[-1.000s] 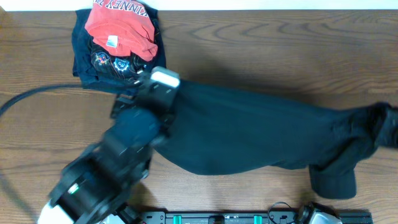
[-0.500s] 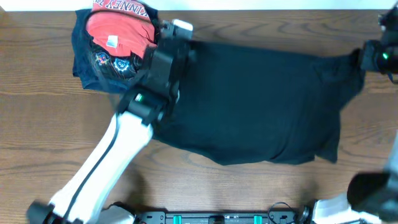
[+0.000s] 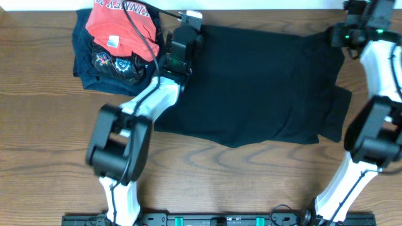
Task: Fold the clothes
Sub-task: 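Stretch the black shirt between both grippers and lay it flat, then release the shirt and pull both grippers back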
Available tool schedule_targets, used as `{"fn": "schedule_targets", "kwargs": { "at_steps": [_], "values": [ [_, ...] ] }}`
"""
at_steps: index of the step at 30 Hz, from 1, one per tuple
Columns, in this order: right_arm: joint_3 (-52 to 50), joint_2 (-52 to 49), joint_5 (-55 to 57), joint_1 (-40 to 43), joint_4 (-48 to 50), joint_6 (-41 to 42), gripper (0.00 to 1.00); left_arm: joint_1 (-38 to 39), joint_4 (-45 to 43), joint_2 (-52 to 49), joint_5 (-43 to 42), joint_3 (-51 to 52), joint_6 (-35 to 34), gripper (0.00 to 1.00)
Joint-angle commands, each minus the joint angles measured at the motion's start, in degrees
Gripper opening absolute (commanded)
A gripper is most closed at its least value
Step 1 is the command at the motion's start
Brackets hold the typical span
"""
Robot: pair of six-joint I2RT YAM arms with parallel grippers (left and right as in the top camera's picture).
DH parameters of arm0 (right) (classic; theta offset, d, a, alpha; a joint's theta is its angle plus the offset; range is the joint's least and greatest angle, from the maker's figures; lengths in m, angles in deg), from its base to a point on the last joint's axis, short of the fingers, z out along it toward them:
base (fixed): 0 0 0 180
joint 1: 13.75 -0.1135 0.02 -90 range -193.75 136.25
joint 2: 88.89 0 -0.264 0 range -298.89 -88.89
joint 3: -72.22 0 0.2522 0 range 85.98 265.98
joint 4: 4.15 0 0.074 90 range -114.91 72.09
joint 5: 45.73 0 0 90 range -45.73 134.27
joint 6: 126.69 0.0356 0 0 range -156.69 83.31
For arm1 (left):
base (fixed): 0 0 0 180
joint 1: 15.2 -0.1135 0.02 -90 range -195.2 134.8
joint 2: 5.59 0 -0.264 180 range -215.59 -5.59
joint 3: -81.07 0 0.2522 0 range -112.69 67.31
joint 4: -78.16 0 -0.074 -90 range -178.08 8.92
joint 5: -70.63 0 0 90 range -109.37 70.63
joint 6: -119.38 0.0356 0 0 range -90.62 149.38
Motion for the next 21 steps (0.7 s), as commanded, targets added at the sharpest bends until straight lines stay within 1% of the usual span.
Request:
{"fn": "schedule_targets", "kwargs": {
  "at_steps": [1,5,6,7,8,9,10,11,12,13,15,17,20,21],
  "values": [
    [0.28,-5.35,1.16,-1.84,5.11,-0.35,0.02,-0.52,-3.37,-3.78,0.09,-0.72,-0.50,0.06],
    [0.28,-10.64,3.19,-2.91,13.03,1.25,0.06,-0.59,-5.77,-6.60,0.11,-0.74,-0.50,0.06],
    [0.28,-11.47,4.17,-2.97,14.58,2.45,0.09,-0.66,-6.08,-6.73,0.09,-0.74,-0.50,0.06],
    [0.28,-11.96,4.98,-2.95,15.80,3.76,0.18,-0.76,-6.19,-6.73,0.11,-0.74,-0.50,0.06],
    [0.28,-12.13,5.68,-2.91,16.72,4.72,0.34,-0.83,-6.47,-6.69,0.11,-0.74,-0.50,0.15],
    [0.28,-12.13,6.19,-2.82,17.62,5.44,0.57,-0.92,-7.06,-6.56,0.11,-0.74,-0.48,0.37],
    [0.35,-11.93,6.51,-2.78,18.29,5.92,0.69,-1.05,-7.82,-6.45,0.33,-0.74,-0.48,0.62],
    [0.44,-11.43,6.88,-2.58,18.45,6.32,0.77,-1.20,-8.31,-6.25,0.35,-0.74,-0.44,0.77],
    [0.55,-10.51,6.91,-2.34,18.32,6.32,0.92,-1.42,-8.52,-5.79,0.35,-0.74,-0.31,0.92],
    [0.55,-9.53,6.86,-2.10,17.99,6.36,0.99,-1.57,-8.46,-5.29,0.37,-0.74,-0.26,0.98],
    [0.55,-6.69,6.84,-1.55,16.52,6.60,0.99,-1.90,-7.41,-3.52,0.57,-0.74,-0.26,0.98],
    [0.55,-2.95,6.80,-1.05,13.88,7.76,0.99,-2.16,-4.50,-0.83,0.72,-0.74,-0.28,0.98],
    [0.55,4.24,6.32,-0.98,5.35,11.26,0.99,-2.25,4.42,5.25,0.72,-0.74,-0.31,0.98],
    [0.55,6.73,5.38,-0.98,1.75,11.45,0.99,-2.23,8.94,8.00,0.72,-0.74,-0.31,0.98]
  ]
}}
